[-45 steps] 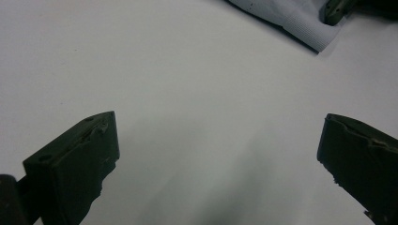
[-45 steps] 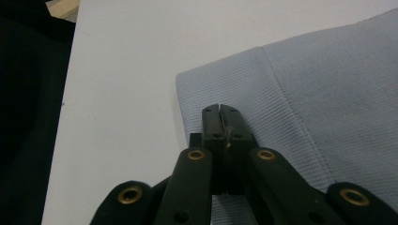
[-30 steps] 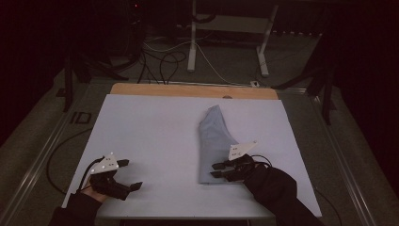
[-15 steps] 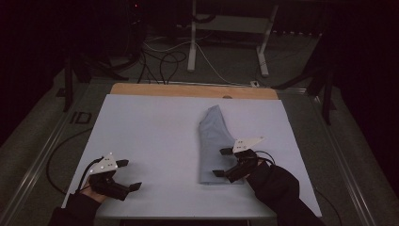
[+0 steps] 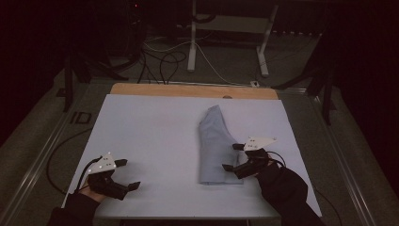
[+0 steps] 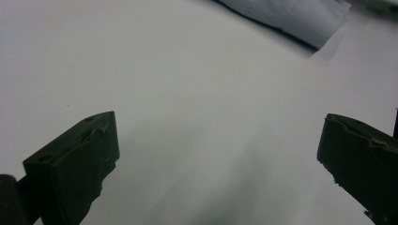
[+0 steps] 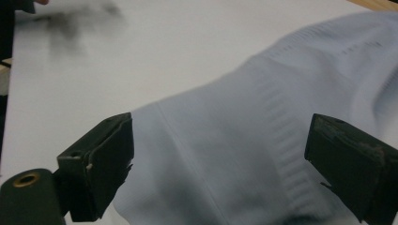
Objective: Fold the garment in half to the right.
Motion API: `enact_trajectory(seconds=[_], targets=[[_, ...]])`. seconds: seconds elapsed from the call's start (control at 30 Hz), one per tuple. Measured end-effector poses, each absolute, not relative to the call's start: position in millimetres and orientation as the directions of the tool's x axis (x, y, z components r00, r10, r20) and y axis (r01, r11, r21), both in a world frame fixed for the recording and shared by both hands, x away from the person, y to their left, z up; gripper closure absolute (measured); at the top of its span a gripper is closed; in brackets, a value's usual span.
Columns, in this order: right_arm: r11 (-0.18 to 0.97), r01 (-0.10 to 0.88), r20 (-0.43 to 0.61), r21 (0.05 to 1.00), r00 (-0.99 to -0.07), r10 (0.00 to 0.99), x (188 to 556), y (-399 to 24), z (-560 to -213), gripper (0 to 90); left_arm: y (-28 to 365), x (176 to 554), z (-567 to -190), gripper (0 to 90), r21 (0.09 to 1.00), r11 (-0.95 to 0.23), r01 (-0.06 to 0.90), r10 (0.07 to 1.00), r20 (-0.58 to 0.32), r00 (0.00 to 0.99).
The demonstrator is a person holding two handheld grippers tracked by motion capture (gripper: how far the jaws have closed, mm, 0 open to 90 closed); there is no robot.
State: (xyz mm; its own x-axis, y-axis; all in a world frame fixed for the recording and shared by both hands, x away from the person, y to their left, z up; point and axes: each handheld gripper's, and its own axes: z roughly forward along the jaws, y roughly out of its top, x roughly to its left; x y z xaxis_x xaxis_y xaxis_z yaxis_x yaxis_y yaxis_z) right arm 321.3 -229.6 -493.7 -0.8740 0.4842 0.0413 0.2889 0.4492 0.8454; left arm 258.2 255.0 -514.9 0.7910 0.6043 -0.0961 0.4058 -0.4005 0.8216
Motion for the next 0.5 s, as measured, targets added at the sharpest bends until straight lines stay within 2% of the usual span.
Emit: enact_trajectory(seconds=[0.5], targets=[[0.417, 0.356, 0.055, 0.836, -0.811, 0.583, 310, -266, -513, 8.6, 255, 257, -516, 0.5, 0.822, -0.403, 0.404, 0.604, -0.093, 0.792]])
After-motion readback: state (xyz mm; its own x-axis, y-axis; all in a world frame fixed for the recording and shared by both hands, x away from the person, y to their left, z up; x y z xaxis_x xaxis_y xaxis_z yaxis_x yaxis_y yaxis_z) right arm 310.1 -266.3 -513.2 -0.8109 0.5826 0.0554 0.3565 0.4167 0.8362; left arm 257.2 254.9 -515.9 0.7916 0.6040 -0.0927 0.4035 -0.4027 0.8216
